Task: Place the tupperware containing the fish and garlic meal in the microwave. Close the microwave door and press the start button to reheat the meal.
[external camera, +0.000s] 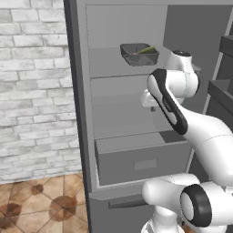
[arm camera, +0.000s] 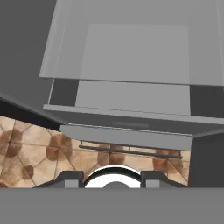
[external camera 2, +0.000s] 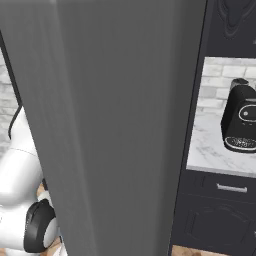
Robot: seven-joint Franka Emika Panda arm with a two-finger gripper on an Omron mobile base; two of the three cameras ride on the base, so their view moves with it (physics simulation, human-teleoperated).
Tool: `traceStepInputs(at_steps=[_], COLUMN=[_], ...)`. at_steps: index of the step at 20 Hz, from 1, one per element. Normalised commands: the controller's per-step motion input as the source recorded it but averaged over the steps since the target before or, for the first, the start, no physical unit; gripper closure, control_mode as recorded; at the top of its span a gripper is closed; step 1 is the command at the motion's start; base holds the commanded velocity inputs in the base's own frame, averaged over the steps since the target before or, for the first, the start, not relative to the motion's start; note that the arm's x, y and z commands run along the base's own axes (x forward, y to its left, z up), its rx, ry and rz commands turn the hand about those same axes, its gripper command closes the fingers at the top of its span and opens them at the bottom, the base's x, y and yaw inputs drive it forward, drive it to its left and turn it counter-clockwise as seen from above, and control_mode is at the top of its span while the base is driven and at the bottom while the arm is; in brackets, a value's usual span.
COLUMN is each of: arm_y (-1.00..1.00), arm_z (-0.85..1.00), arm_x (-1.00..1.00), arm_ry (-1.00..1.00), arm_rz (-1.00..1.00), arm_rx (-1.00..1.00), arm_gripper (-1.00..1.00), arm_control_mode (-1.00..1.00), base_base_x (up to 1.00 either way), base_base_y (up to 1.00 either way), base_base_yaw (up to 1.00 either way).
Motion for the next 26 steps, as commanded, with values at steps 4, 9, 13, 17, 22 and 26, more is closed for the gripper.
traceStepInputs(at_steps=[4, 9, 13, 17, 22, 26], arm_y=[-0.05, 0.00, 0.04, 0.21, 0.19, 0.00], arm_z=[0.00, 0.16, 0.48, 0.55, 0.82, 0.90], arm_x=[-0.15, -0.12, 0.00, 0.00, 0.00, 0.05], arm_ry=[-0.13, -0.42, -0.42, -0.27, -0.13, 0.00], arm_rz=[0.00, -0.02, -0.11, -0.20, -0.22, -0.15], arm_rx=[0.02, 0.05, 0.09, 0.03, 0.00, 0.15], arm_gripper=[-1.00, -1.00, -1.00, -1.00, -1.00, -1.00], arm_control_mode=[-1.00, -1.00, -1.00, -1.00, -1.00, -1.00], base_base_x=[0.00, 0.00, 0.00, 0.00, 0.00, 0.00], base_base_y=[0.00, 0.00, 0.00, 0.00, 0.00, 0.00], base_base_yaw=[0.00, 0.00, 0.00, 0.00, 0.00, 0.00])
